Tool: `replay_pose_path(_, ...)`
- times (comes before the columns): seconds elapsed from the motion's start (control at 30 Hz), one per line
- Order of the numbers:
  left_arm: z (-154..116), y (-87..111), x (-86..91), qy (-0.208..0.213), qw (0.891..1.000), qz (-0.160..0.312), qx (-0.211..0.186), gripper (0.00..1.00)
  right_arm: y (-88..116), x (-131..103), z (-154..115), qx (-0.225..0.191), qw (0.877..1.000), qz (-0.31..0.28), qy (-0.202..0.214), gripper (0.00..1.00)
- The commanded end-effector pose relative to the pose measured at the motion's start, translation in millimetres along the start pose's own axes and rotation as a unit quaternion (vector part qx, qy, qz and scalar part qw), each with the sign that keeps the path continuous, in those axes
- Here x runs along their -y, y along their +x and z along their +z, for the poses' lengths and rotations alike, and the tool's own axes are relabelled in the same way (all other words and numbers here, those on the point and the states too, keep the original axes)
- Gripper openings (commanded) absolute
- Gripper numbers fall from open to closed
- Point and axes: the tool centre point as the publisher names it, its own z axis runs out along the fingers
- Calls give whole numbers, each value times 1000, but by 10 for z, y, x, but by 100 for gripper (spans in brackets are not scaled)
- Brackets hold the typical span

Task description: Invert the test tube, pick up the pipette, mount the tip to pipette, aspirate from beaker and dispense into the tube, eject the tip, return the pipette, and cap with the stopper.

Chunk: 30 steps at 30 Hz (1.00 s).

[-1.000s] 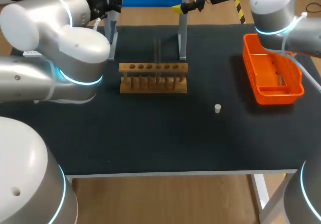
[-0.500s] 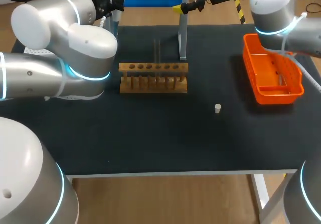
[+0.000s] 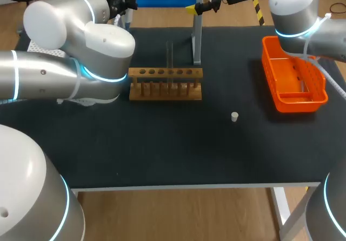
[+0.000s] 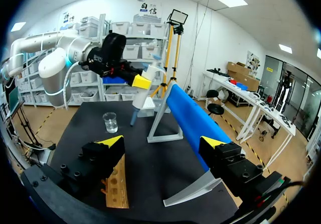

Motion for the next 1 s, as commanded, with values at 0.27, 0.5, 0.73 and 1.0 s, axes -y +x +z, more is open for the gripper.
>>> replay_pose_path(0.27, 215, -20, 7, -4, 1000, -12, 12, 0, -22, -7, -6, -3, 1000, 0, 2, 100)
replay_pose_path(0.5, 271, -78, -29, -14, 999, -20, 24, 0, -22, -7, -6, -3, 1000, 0, 2, 100)
replay_pose_path(0.73, 322, -133, -57, -20, 999, -26, 32, 0, -22, -7, -6, -3, 1000, 0, 2, 100)
replay_pose_path(1.0, 378, -172, -93, -33, 998, -32, 36, 0, -22, -7, -6, -3, 1000, 0, 2, 100)
